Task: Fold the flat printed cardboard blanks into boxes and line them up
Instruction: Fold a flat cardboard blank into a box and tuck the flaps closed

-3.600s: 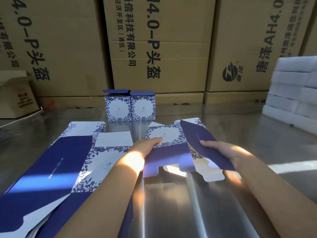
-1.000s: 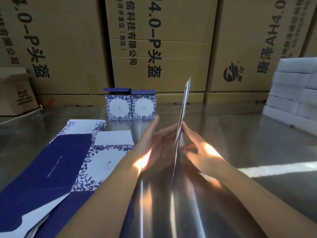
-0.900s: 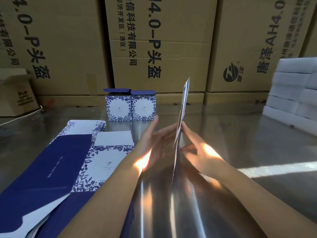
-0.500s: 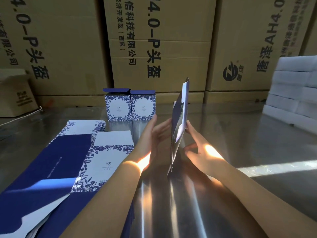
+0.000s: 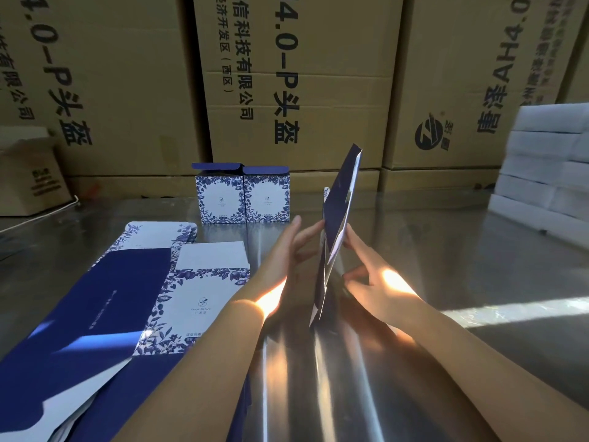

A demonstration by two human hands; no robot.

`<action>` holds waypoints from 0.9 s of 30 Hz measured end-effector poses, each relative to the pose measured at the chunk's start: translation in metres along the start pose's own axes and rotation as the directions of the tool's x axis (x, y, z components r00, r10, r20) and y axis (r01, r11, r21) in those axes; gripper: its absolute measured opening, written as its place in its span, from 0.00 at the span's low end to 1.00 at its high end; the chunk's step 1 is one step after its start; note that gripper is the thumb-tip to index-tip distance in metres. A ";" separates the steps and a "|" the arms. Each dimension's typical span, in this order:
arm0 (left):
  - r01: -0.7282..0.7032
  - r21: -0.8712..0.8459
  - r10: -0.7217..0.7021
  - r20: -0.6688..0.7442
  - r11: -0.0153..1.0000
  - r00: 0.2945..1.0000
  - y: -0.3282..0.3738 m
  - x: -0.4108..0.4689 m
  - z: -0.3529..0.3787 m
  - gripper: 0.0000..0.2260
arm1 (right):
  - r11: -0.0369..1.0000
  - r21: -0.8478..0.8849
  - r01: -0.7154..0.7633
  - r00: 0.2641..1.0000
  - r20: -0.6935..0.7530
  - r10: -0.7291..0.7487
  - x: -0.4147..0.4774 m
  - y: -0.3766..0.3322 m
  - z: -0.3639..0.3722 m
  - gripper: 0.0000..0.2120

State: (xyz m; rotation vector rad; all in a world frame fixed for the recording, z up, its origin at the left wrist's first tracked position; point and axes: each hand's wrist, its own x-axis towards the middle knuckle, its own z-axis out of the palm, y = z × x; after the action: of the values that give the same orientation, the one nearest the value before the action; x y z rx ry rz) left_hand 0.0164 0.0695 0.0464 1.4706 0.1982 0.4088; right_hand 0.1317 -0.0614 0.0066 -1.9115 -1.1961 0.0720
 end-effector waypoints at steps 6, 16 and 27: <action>0.002 0.048 -0.006 0.081 0.999 0.997 -0.001 -0.004 0.005 0.26 | 0.999 -0.034 0.028 0.999 0.023 -0.027 -0.001 -0.003 0.000 0.43; -0.099 0.216 0.070 0.140 0.971 0.988 -0.004 -0.006 0.001 0.25 | 0.991 0.124 -0.046 0.999 -0.019 0.049 -0.005 -0.013 -0.007 0.28; -0.101 0.230 0.044 0.242 0.968 0.969 -0.009 -0.008 -0.002 0.34 | 0.992 0.114 -0.048 0.999 -0.016 0.050 -0.007 -0.022 -0.011 0.23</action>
State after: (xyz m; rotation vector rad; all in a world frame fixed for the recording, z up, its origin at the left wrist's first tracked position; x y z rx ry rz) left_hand 0.0096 0.0678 0.0364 1.7561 0.0030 0.2726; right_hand 0.1175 -0.0697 0.0256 -1.8375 -1.1094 0.1451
